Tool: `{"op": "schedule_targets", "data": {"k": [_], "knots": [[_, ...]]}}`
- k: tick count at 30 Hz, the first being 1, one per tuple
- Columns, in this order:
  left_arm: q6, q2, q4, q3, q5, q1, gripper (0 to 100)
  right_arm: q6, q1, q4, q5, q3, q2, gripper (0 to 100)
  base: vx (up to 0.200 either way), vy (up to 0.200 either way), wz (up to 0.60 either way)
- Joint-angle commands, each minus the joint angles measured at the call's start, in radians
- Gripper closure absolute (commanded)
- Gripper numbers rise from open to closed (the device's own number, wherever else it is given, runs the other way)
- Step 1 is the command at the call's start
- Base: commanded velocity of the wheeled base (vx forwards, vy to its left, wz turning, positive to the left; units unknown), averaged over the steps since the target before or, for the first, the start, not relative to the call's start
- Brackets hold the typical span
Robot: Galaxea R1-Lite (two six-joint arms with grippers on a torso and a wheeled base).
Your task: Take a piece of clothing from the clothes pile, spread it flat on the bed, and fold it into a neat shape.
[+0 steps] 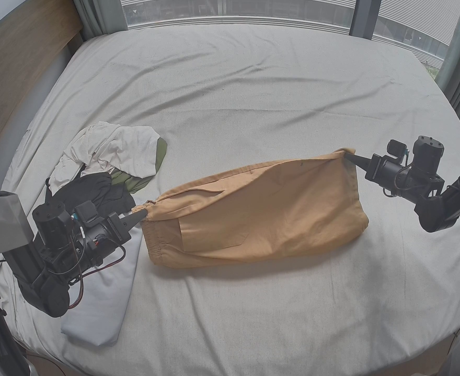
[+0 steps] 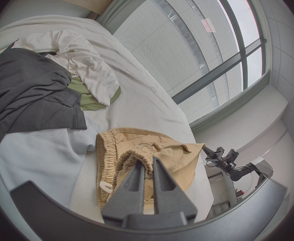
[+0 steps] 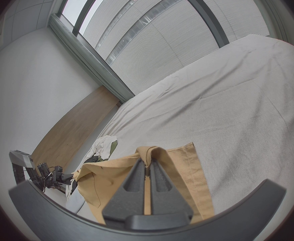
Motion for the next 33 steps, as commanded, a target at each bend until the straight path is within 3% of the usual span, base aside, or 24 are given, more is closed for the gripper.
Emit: {"op": "schedule_targets", "data": {"k": [1,19,20,22,23,28,33], "knots": [[-0.004,0.014,-0.001,-0.012,0.002,-0.002,100,-0.001,-0.002,0.0,0.0,-0.011,0.015,100,0.0,0.0,0.0],[-0.005,0.043,-0.001,-0.044,0.006,0.007,100,-0.001,0.007,0.003,-0.003,-0.082,0.058,100,0.0,0.0,0.0],[-0.007,0.047,-0.001,-0.046,0.006,0.009,0,-0.001,0.007,0.003,-0.003,-0.085,0.06,100,0.0,0.0,0.0],[-0.008,0.052,-0.001,-0.047,0.006,0.01,0,-0.001,0.009,0.007,-0.003,-0.088,0.06,100,0.0,0.0,0.0],[-0.01,0.053,-0.001,-0.05,0.006,0.012,0,-0.001,0.01,0.015,-0.003,-0.091,0.063,0,0.0,0.0,0.0],[-0.01,0.072,-0.001,-0.087,0.068,0.024,0,-0.003,0.01,-0.002,-0.063,-0.14,0.108,0,0.0,0.0,0.0],[-0.014,0.07,-0.001,-0.103,0.1,0.029,0,-0.003,0.009,-0.007,-0.071,-0.134,0.097,0,0.0,0.0,0.0]]}}
